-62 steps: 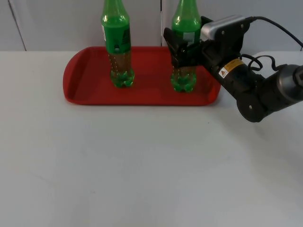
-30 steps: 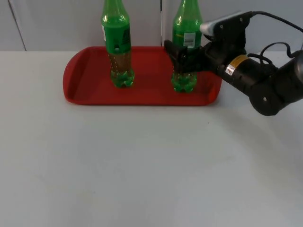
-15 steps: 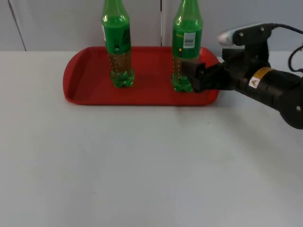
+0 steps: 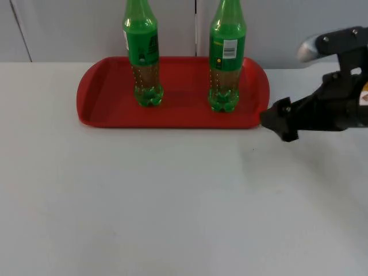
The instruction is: Place the bottle upright on the tray.
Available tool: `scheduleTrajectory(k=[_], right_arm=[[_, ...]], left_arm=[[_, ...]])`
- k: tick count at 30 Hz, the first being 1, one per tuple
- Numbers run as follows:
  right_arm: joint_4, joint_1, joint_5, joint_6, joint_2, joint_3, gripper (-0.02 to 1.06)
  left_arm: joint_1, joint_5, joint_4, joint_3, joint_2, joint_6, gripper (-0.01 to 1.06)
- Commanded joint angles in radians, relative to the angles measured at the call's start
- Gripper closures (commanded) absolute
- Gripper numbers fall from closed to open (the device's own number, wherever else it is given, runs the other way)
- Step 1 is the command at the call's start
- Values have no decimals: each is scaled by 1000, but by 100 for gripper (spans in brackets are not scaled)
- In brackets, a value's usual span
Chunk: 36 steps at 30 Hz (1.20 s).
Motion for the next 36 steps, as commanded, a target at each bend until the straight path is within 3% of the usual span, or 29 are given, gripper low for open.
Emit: scheduleTrajectory(k=[1,2,6,16,20,31,35,36], right_arm=[[2,4,199,-8,-124,8,-1],[2,4,199,-8,-124,8,-1],[2,4,344,-4,-303,8,-1],[2,4,502,-4,-611,8,-1],[2,4,640,-4,-754,8,-1],[5,4,890,-4,-985,8,-1],[5,4,1082,-7,-1104,8,-1],[5,4,1082,-7,-1104,8,-1]], left_arm=[[-7,1,0,4,-3,-3,0],[-7,1,0,4,-3,-3,0],[-7,1,0,4,-3,-3,0],[-7,1,0,4,-3,-3,0],[-7,1,0,4,-3,-3,0],[-7,1,0,4,-3,-3,0],[-7,1,0,4,-3,-3,0],[-7,1,0,4,-3,-3,0]])
